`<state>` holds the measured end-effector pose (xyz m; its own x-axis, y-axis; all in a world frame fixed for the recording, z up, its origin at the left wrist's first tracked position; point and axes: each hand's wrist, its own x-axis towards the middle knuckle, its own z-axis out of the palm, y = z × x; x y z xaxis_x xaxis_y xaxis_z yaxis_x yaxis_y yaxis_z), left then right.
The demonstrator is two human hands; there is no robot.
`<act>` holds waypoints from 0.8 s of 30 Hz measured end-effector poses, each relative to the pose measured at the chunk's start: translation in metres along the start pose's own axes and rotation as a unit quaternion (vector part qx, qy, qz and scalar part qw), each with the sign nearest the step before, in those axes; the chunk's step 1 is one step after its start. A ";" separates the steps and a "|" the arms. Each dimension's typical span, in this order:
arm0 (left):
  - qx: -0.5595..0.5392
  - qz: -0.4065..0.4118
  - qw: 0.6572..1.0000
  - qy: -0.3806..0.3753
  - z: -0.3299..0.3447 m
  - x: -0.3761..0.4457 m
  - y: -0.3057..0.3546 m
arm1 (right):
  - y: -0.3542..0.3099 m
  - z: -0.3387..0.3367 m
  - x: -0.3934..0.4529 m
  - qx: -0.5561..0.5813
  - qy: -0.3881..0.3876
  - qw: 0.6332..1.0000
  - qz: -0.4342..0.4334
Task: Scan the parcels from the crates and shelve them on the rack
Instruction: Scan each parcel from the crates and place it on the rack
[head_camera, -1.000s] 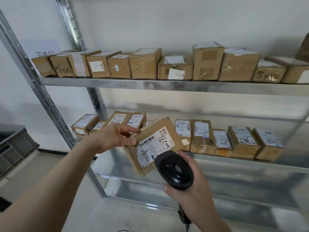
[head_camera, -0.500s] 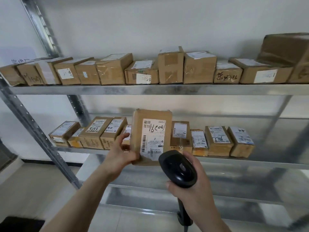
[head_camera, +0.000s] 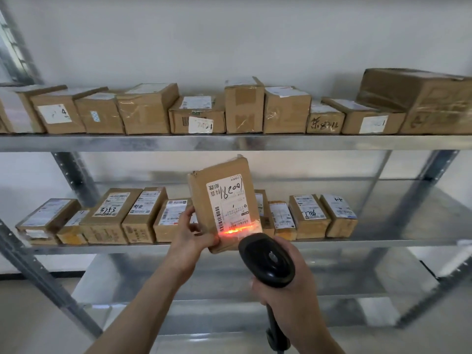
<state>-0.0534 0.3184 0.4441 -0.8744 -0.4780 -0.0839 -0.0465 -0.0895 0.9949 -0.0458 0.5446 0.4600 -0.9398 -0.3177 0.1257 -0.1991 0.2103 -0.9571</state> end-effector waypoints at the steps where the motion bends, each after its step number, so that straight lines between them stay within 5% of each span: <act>1: -0.002 0.001 1.000 -0.005 -0.003 0.003 -0.001 | -0.001 0.003 0.000 -0.008 0.002 1.000 -0.005; 24: 0.018 0.001 0.998 -0.056 0.013 0.038 -0.012 | 0.014 -0.006 0.019 -0.017 0.027 0.999 -0.037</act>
<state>-0.0929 0.3128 0.4298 -0.9232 -0.3767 -0.0762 -0.0591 -0.0566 0.9966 -0.0677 0.5471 0.4508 -0.9354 -0.2837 0.2112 -0.2778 0.2197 -0.9352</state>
